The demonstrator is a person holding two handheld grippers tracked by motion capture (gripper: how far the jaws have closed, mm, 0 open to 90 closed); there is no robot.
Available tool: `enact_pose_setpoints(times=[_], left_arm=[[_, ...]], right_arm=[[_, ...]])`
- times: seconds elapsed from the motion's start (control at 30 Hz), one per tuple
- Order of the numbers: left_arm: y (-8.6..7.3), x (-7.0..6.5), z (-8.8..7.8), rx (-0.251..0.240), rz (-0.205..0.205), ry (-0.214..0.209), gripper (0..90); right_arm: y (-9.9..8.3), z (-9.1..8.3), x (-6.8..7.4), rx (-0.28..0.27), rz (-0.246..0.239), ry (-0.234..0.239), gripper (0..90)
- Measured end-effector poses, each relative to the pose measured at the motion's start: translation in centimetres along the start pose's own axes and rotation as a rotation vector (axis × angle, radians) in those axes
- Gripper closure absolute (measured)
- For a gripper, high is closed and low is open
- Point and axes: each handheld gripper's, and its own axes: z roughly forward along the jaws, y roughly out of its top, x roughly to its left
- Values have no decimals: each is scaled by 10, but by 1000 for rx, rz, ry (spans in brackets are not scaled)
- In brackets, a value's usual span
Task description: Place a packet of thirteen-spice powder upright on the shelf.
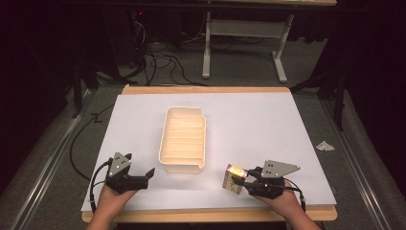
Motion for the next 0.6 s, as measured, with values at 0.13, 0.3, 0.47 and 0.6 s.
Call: enact_pose_setpoints(times=[0.13, 0.3, 0.47, 0.6], left_arm=[[0, 0, 0, 0, -1, 0, 3], [0, 0, 0, 1, 0, -3, 3], [0, 0, 0, 1, 0, -4, 3], [0, 0, 0, 2, 0, -4, 3]], right_arm=[[1, 0, 2, 3, -20, -6, 680], [1, 0, 2, 3, -17, -8, 681], [2, -1, 2, 1, -17, -13, 682], [2, -2, 1, -2, -21, -21, 682]])
